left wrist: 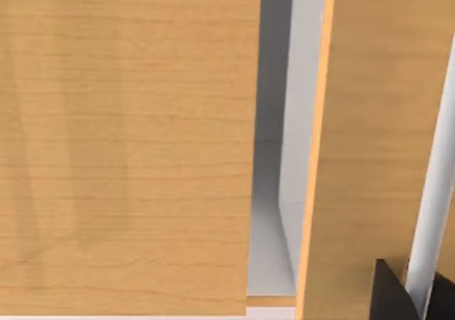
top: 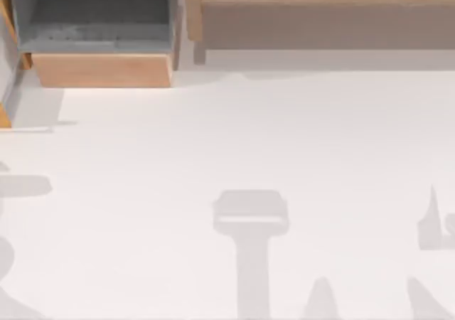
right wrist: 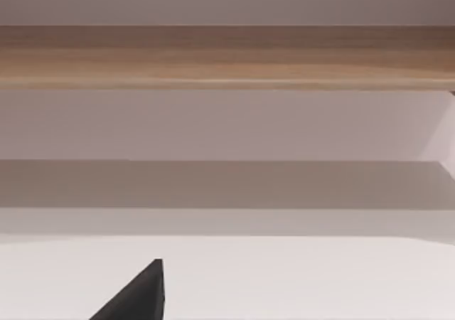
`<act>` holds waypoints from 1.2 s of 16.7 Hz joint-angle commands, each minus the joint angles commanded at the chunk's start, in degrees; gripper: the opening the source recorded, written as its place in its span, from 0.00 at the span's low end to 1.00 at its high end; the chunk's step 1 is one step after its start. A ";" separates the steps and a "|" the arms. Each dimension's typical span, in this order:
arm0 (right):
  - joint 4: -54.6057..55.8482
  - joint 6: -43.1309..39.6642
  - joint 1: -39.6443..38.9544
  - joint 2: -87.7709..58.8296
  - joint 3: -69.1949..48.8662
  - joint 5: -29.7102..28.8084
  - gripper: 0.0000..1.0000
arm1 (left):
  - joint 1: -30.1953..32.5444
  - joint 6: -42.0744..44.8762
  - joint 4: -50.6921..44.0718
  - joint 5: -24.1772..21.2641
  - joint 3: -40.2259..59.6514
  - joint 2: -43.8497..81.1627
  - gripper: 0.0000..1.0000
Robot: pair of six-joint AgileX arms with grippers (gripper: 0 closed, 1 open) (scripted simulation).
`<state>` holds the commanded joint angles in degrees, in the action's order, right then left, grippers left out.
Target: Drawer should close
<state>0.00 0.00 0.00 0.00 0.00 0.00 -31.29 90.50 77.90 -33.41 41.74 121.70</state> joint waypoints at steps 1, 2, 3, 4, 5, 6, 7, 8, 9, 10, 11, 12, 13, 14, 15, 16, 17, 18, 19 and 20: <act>0.00 0.00 0.00 0.00 0.00 0.00 1.00 | 0.05 0.01 -0.08 0.08 0.19 0.07 0.00; 0.00 0.00 0.00 0.00 0.00 0.00 1.00 | 0.26 0.05 -0.43 0.37 0.91 0.35 0.00; 0.00 0.00 0.00 0.00 0.00 0.00 1.00 | 0.65 0.07 -1.05 0.82 2.10 0.85 0.00; 0.00 0.00 0.00 0.00 0.00 0.00 1.00 | 1.17 0.07 -1.86 1.37 3.60 1.52 0.00; 0.00 0.00 0.00 0.00 0.00 0.00 1.00 | 1.80 0.04 -2.81 1.99 5.31 2.30 0.00; 0.00 0.00 0.00 0.00 0.00 0.00 1.00 | 2.48 -0.01 -3.83 2.63 7.13 3.13 0.00; 0.00 0.00 0.00 0.00 0.00 0.00 1.00 | 3.17 -0.07 -4.84 3.27 8.95 3.96 0.00; 0.00 0.00 0.00 0.00 0.00 0.00 1.00 | 3.83 -0.13 -5.80 3.87 10.67 4.73 0.00; 0.00 0.00 0.00 0.00 0.00 0.00 1.00 | 4.40 -0.19 -6.62 4.38 12.16 5.39 0.00; 0.00 0.00 0.00 0.00 0.00 0.00 1.00 | 4.84 -0.24 -7.26 4.78 13.33 5.90 0.00; 0.00 0.00 0.00 0.00 0.00 0.00 1.00 | 5.10 -0.26 -7.63 5.02 14.03 6.20 0.00; 0.00 0.00 0.00 0.00 0.00 0.00 1.00 | 5.16 -0.27 -7.73 5.07 14.20 6.28 0.00; 0.00 0.00 0.00 0.00 0.00 0.00 1.00 | 5.16 -0.27 -7.73 5.07 14.20 6.28 0.00; 0.00 0.00 0.00 0.00 0.00 0.00 1.00 | 5.16 -0.27 -7.73 5.07 14.20 6.28 0.00; 0.00 0.00 0.00 0.00 0.00 0.00 1.00 | 4.81 -0.29 -7.74 4.95 13.91 6.14 0.00; 0.00 0.00 0.00 0.00 0.00 0.00 1.00 | 4.84 -0.28 -7.81 5.01 14.09 6.21 0.00; 0.00 0.00 0.00 0.00 0.00 0.00 1.00 | 4.97 -0.26 -8.14 5.20 14.80 6.51 0.00; 0.00 0.00 0.00 0.00 0.00 0.00 1.00 | 5.23 -0.26 -8.71 5.48 16.00 7.04 0.00; 0.00 0.00 0.00 0.00 0.00 0.00 1.00 | 5.60 -0.28 -9.49 5.84 17.57 7.76 0.00; 0.00 0.00 0.00 0.00 0.00 0.00 1.00 | 6.05 -0.32 -10.43 6.25 19.40 8.61 0.00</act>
<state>0.00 0.00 0.00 0.00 0.00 0.00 -25.24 90.18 67.47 -27.16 61.14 130.31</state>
